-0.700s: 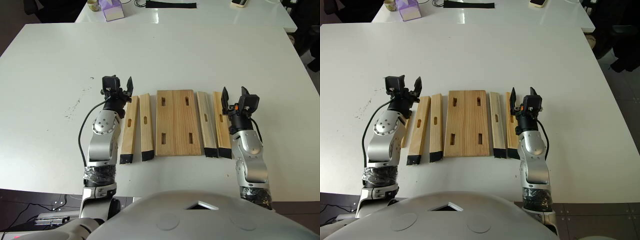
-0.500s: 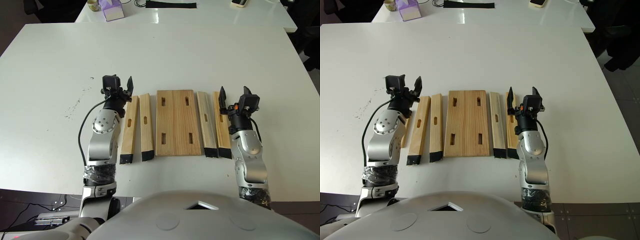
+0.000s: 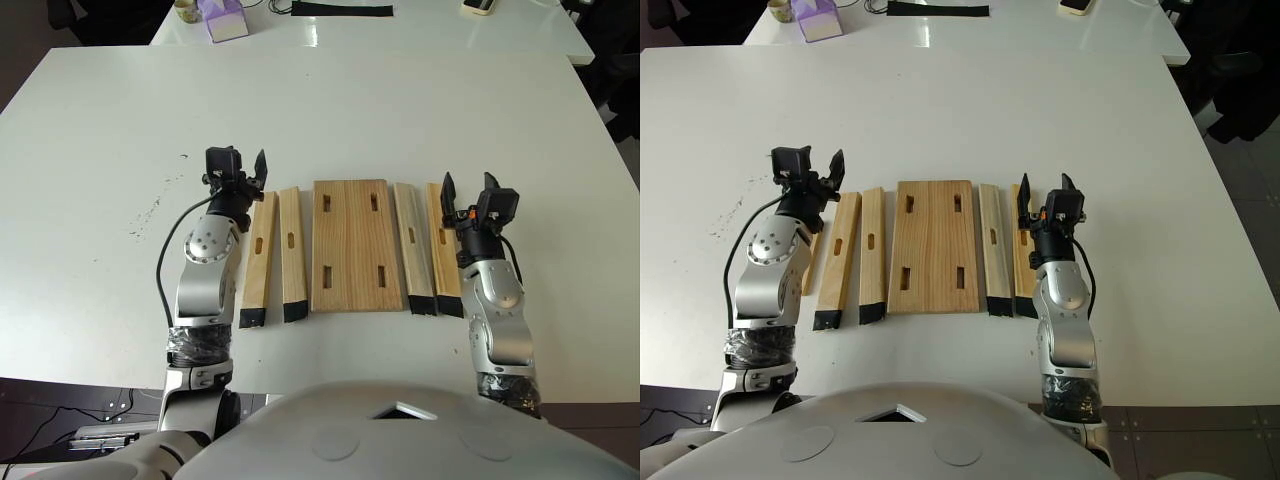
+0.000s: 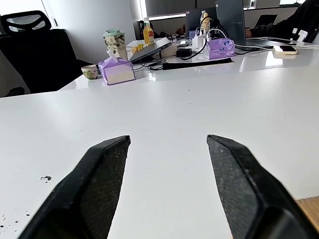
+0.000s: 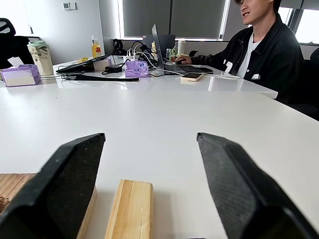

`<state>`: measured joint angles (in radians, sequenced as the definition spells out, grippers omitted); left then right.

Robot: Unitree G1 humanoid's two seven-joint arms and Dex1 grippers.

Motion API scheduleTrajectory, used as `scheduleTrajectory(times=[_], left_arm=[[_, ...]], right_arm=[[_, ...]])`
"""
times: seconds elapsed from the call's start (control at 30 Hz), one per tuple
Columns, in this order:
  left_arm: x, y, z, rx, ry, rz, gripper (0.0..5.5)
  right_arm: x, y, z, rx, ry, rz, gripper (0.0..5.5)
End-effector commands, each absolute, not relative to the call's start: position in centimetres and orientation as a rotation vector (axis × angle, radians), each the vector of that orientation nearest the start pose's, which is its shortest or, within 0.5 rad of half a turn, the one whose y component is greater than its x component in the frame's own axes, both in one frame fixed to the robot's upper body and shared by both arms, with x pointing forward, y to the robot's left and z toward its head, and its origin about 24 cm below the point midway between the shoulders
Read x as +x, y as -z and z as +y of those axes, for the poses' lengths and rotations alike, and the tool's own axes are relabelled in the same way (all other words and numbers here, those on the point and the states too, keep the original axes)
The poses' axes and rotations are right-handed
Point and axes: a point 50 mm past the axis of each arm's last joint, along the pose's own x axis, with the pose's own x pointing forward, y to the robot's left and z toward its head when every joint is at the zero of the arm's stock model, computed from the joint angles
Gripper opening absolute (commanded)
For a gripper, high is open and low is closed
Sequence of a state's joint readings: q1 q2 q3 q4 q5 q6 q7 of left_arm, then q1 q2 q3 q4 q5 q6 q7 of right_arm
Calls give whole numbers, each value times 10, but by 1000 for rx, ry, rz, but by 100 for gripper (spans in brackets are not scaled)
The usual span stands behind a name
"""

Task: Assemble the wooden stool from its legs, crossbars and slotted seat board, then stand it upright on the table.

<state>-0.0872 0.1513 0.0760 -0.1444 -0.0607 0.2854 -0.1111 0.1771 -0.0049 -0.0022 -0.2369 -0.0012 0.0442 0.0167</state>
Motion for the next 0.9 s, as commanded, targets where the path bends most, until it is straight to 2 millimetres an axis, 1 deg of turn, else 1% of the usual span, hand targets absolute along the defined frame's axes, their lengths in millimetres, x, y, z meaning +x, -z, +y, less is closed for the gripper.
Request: scheduleTrajectory(times=[0.03,0.57,0.9], left_arm=[[271,-76,184,98,56,54,285],[267,-72,181,86,70,63,285],[270,-71,182,88,85,71,285]], right_arm=[[222,-52,-160,-16,40,-19,342],[223,-52,-162,-41,44,-13,342],[224,-51,-160,-35,49,-11,342]])
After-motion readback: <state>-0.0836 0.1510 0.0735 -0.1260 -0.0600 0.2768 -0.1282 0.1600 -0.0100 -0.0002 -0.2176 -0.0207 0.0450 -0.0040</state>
